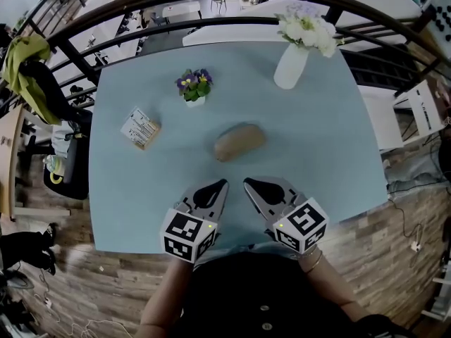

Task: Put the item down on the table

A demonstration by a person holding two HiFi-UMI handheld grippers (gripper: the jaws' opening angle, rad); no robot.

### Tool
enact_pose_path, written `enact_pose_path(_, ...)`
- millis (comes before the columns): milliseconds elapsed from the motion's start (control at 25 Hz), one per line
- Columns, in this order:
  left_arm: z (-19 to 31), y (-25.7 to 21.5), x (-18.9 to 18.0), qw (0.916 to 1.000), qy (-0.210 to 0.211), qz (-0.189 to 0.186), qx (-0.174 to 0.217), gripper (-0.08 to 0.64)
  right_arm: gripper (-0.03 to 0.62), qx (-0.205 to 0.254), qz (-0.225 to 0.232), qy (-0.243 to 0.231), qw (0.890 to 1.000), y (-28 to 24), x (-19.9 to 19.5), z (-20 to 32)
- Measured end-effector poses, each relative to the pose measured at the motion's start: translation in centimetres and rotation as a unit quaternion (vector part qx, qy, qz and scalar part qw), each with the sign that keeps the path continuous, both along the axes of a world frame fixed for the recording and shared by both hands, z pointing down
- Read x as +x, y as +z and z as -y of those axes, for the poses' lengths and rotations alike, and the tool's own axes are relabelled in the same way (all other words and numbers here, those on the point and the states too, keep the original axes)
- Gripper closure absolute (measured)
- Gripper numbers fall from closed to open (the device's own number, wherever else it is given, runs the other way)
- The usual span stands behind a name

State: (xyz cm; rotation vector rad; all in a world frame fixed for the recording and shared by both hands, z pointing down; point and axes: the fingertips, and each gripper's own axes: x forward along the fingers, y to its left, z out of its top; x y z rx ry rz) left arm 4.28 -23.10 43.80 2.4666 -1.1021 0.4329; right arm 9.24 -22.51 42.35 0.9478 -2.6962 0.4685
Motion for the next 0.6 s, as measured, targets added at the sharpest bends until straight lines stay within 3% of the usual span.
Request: enact_pose_path(600,-0.46,0.82,-0.58,0.9999,0.001,0.009,-0.01,0.544,0.588,-0.006,0.001,-0.003,1.0,0.23,0.15,0.16)
